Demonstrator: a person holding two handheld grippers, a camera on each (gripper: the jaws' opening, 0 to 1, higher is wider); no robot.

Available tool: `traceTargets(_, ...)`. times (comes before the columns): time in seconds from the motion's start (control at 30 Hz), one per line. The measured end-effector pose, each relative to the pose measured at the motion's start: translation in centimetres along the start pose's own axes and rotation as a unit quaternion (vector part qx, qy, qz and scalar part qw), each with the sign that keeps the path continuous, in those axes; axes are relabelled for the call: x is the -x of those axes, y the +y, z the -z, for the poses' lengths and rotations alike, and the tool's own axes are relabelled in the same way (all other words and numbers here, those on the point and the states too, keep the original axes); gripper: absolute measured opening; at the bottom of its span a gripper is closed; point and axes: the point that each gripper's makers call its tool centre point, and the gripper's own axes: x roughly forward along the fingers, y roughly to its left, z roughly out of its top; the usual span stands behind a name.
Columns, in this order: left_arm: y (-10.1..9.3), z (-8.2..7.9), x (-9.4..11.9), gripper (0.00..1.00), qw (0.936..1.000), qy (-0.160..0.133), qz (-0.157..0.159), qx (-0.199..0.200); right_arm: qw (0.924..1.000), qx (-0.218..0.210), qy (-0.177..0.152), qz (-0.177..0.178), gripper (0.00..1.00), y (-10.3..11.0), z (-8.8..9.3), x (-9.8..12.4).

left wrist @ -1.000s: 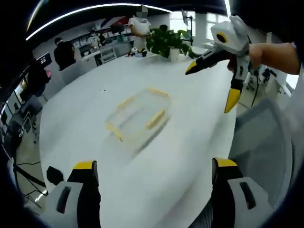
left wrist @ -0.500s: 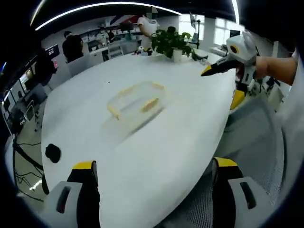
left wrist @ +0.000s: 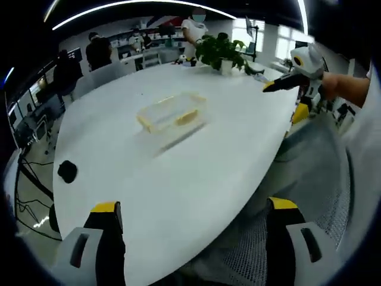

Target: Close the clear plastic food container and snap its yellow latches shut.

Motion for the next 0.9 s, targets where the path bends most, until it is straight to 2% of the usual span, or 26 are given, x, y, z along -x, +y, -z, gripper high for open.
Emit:
traceTargets(0.23, -0.1, -0.1, 0.1, 0.99, 1.0000, -0.001, -0.001, -0.002, 1.0000, 0.006, -0.001, 0.001, 0.99, 0.2, -0.2, 0.1)
traceTargets(0.7, -0.1, -0.1, 0.1, 0.99, 1.0000, -0.007, 0.002, 0.003, 0.9997, 0.014, 0.019, -0.001, 0.99, 0.1, 1.1, 0.2)
traceTargets(0.9, 0.0, -0.2, 0.1, 0.98, 0.9999, -0.011, 0.000, 0.004, 0.9997, 0.018, 0.017, -0.003, 0.99, 0.2, 0.8, 0.1)
